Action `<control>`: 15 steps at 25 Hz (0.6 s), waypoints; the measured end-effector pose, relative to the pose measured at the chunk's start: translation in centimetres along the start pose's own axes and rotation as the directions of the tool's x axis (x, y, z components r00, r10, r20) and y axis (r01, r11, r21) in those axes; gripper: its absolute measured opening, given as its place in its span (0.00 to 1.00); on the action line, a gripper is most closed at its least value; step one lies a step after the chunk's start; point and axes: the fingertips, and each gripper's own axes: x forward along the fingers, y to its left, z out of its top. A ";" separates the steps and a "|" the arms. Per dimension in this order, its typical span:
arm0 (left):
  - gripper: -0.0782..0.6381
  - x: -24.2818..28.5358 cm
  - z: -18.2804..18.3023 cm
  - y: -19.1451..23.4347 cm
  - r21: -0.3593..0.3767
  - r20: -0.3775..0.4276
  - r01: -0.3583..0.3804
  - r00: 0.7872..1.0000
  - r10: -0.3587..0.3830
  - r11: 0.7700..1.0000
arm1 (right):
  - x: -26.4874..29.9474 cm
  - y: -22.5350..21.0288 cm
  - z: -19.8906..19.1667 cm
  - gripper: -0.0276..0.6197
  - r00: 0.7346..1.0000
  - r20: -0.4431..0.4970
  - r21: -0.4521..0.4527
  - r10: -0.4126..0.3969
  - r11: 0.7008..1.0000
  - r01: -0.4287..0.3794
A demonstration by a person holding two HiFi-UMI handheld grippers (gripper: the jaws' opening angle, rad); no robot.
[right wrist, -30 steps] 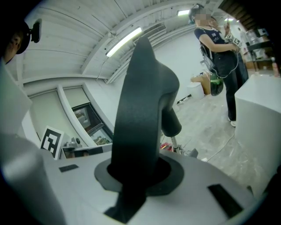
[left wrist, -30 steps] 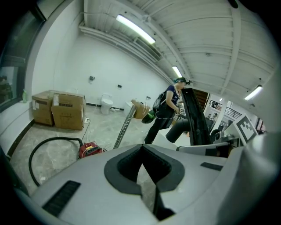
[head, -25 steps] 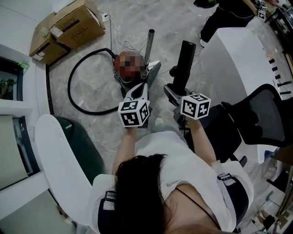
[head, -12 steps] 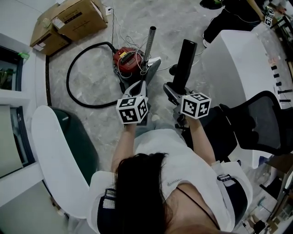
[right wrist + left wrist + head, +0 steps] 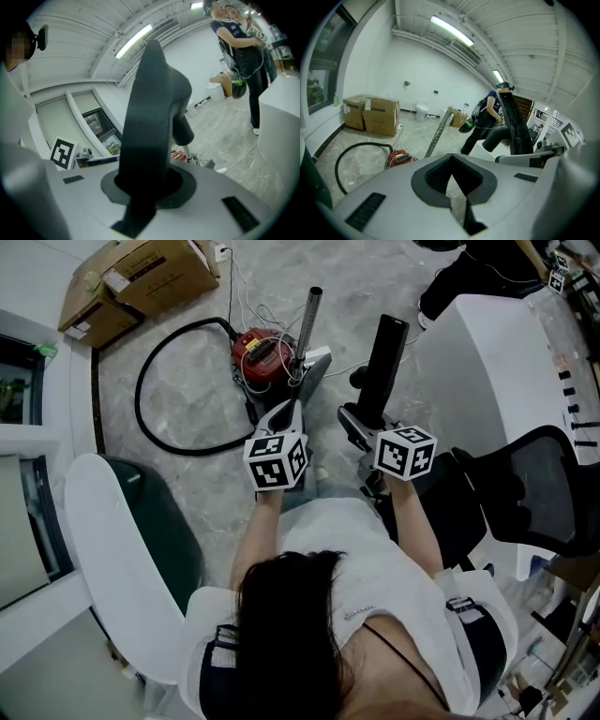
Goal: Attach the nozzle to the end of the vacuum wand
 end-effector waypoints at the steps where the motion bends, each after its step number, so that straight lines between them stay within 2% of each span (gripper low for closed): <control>1: 0.11 0.2 0.1 0.1 0.001 -0.001 -0.002 1.000 0.002 1.000 | 0.1 -0.1 0.2 0.16 1.000 0.001 0.000 0.002 1.000 -0.002; 7: 0.11 2.2 1.6 1.0 0.012 0.011 -0.010 1.000 0.009 1.000 | 1.4 -1.0 1.7 0.16 1.000 0.005 -0.013 -0.009 1.000 0.009; 11: 0.11 3.9 3.3 1.9 0.036 0.024 -0.018 1.000 0.017 0.999 | 2.7 -0.6 3.3 0.16 0.998 0.017 -0.012 0.056 0.998 -0.056; 15: 0.11 6.0 5.0 2.4 0.104 0.026 0.002 1.000 -0.005 0.995 | 4.2 -1.0 5.3 0.16 0.996 0.036 0.025 0.082 0.996 -0.083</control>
